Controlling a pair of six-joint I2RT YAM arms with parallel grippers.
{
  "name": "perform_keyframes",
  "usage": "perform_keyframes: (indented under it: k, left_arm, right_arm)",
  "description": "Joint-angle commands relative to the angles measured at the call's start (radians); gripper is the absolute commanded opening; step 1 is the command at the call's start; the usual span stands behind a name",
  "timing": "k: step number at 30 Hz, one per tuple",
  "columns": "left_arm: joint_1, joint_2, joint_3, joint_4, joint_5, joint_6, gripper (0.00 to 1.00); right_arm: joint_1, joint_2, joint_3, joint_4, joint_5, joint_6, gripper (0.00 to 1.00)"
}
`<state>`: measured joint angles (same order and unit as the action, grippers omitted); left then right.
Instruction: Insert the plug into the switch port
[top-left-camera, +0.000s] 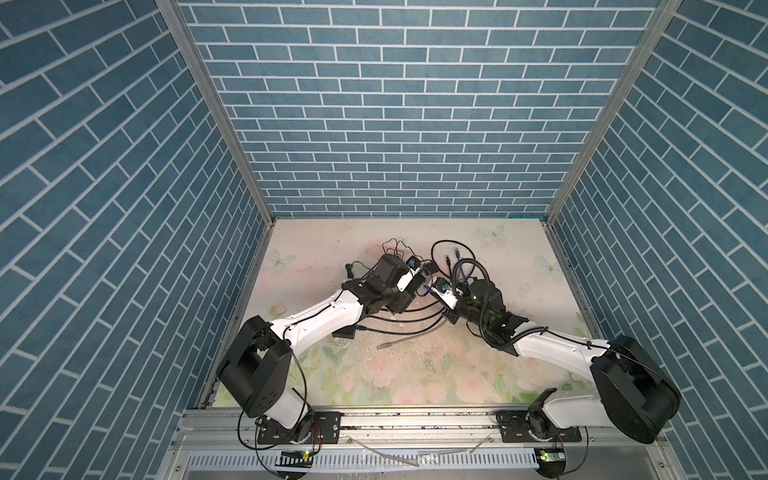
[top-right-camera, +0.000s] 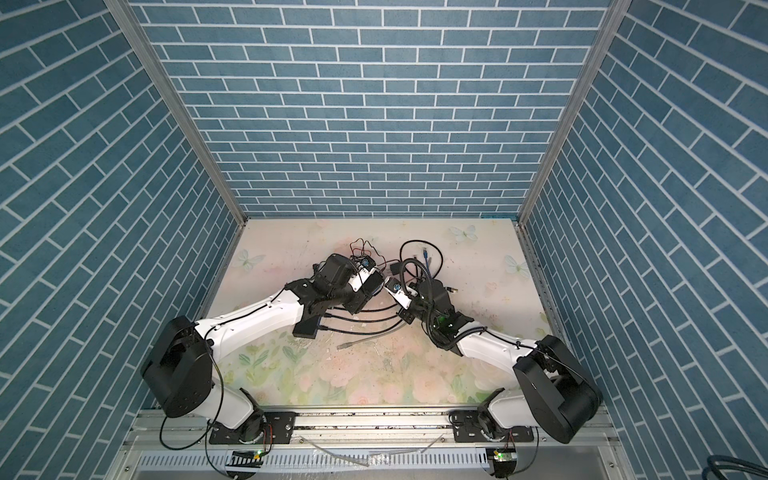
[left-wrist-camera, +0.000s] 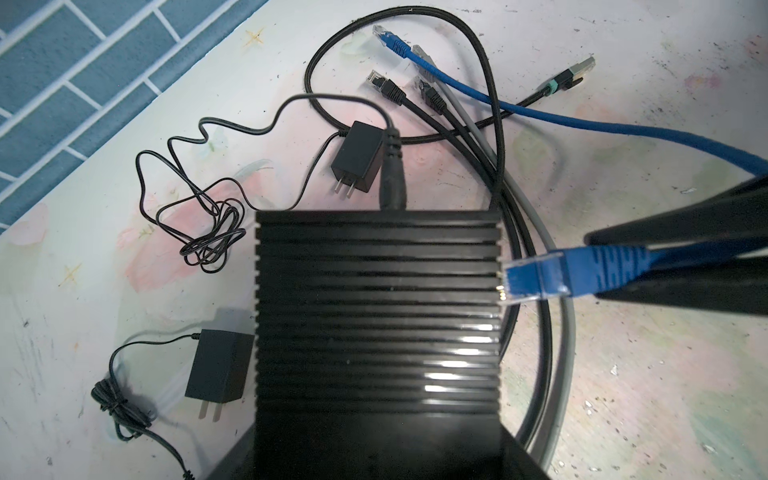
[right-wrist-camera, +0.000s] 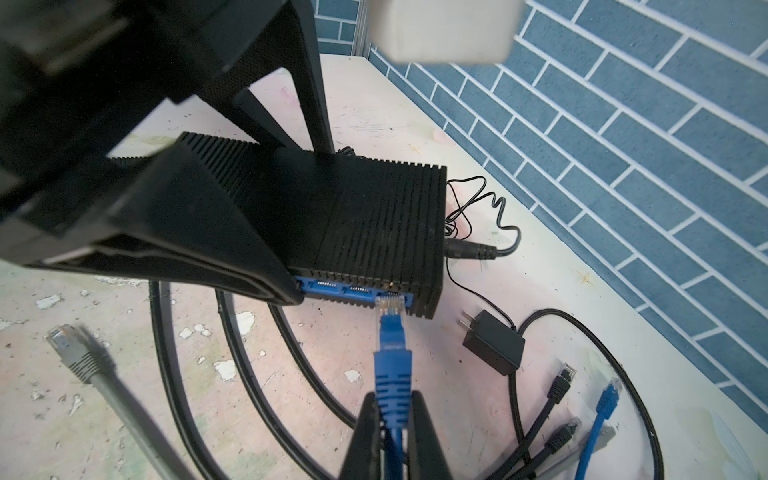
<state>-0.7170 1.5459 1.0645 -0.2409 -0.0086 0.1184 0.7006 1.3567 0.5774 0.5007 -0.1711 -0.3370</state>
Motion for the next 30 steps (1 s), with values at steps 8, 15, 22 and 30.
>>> perform_keyframes:
  k: [8,15,22,30]
  left_arm:
    - [-0.052,-0.004,-0.022,0.061,0.063,-0.032,0.01]
    - [-0.091,0.013,-0.018,0.082,0.089,-0.041,0.01]
    - [-0.109,0.044,-0.011,0.050,0.073,-0.018,0.00]
    - [-0.122,0.062,-0.007,0.034,0.045,-0.004,0.00]
  right_arm:
    - [0.007,0.064,0.070,0.162,0.010,0.104,0.00]
    - [0.011,0.086,0.073,0.238,0.042,0.148,0.00]
    - [0.021,0.073,0.105,0.158,-0.077,0.098,0.00]
    - [0.030,0.058,0.121,0.141,-0.124,0.082,0.00]
